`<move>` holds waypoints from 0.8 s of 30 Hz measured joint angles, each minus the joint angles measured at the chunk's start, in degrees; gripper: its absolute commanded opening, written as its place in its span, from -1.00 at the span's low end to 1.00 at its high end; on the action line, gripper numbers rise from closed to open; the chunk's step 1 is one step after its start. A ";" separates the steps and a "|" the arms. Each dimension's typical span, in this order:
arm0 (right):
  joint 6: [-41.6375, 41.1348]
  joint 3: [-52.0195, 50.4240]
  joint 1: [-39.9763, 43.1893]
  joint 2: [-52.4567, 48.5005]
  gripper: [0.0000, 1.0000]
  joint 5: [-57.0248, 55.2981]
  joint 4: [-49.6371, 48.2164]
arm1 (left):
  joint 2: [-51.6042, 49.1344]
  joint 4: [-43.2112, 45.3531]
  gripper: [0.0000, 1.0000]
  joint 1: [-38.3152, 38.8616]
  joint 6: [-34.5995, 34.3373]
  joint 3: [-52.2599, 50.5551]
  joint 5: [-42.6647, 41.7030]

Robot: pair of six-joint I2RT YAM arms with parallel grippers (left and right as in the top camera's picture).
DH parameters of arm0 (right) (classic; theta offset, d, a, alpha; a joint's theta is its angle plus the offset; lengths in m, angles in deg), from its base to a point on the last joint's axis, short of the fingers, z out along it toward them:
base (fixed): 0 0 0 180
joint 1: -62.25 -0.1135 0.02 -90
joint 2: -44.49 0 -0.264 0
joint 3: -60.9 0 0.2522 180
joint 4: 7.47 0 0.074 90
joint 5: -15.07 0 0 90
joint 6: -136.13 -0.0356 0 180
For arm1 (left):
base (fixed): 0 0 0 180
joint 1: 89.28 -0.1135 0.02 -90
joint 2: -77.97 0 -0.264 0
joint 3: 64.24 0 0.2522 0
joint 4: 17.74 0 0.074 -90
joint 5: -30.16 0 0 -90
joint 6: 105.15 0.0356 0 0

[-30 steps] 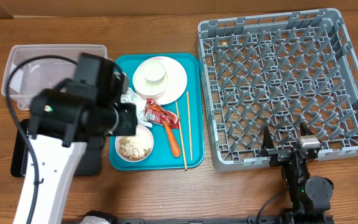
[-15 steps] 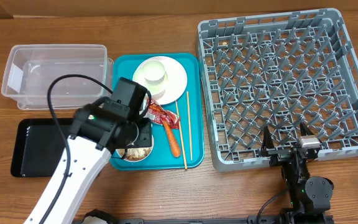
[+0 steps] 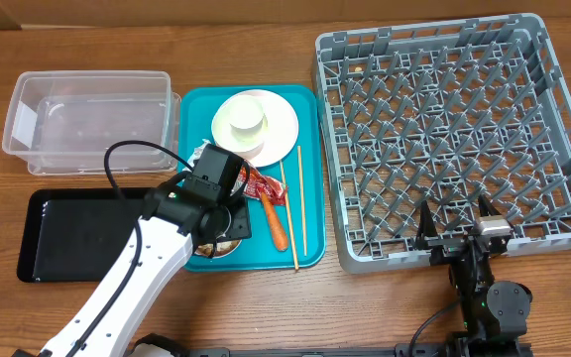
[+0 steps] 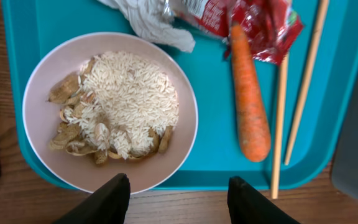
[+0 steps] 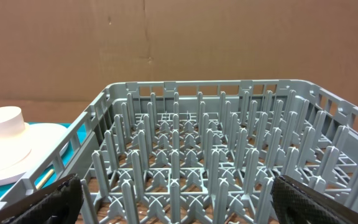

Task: Sort waste into correct bins and load items into the dishwasher
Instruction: 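Move the left gripper to the pink rice bowl and grasp its rim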

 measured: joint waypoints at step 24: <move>0.02 0.00 0.00 0.00 1.00 -0.02 -0.02 | -14.45 11.43 -0.14 2.14 4.63 -3.61 -1.16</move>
